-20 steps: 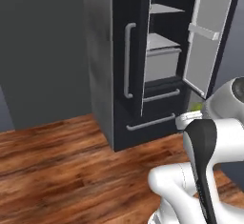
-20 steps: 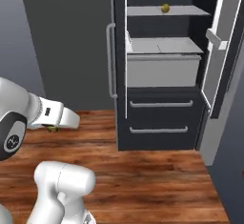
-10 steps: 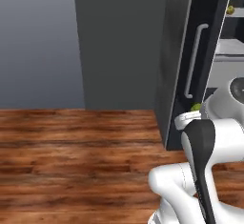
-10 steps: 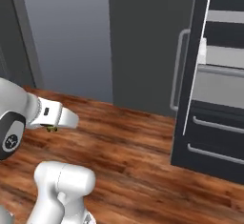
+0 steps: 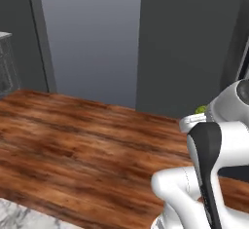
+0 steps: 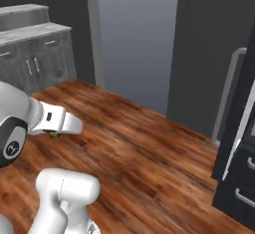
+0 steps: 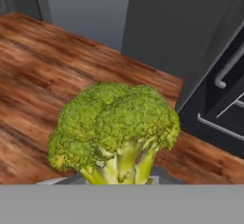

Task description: Place the cold items (squash and broccoli) from the fridge in one tupperware on the dining counter. Place the warm items (kebab skewer and hot dog) in the stove area in another tupperware.

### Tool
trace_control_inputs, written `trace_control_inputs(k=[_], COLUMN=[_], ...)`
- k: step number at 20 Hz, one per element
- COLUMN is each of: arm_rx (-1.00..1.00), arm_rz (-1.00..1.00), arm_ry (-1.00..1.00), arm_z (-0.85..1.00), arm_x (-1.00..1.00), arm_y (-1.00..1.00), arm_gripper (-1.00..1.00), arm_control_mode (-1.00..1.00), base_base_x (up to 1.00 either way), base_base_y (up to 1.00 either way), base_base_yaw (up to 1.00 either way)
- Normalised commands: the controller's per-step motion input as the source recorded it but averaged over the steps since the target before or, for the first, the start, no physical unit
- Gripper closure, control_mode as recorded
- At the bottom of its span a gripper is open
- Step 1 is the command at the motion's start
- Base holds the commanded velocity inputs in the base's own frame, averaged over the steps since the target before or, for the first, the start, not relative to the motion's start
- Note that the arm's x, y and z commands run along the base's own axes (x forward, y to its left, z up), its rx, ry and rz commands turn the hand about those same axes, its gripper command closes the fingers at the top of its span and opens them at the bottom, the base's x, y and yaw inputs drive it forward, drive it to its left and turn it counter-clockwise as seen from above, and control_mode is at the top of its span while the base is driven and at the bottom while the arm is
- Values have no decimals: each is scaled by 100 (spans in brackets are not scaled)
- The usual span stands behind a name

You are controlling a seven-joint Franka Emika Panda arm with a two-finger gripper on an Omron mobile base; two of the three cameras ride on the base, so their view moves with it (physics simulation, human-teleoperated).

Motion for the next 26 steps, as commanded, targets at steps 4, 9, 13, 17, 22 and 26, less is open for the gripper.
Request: trace_control_inputs(k=[4,9,13,17,22,26], arm_rx=[0,0,0,0,0,0], arm_rz=[0,0,0,0,0,0], arm_ry=[0,0,0,0,0,0], arm_z=[0,0,0,0,0,0], arm_x=[0,0,0,0,0,0], arm_y=[0,0,0,0,0,0], arm_gripper=[100,100,100,100,100,100], arm_control_mode=[100,100,100,100,100,100], base_base_x=[43,-10,-34,0,-20,-13], base_base_y=[-61,-25,-13,-47,-34,-15], base_base_yaw=[52,53,57,54,58,57])
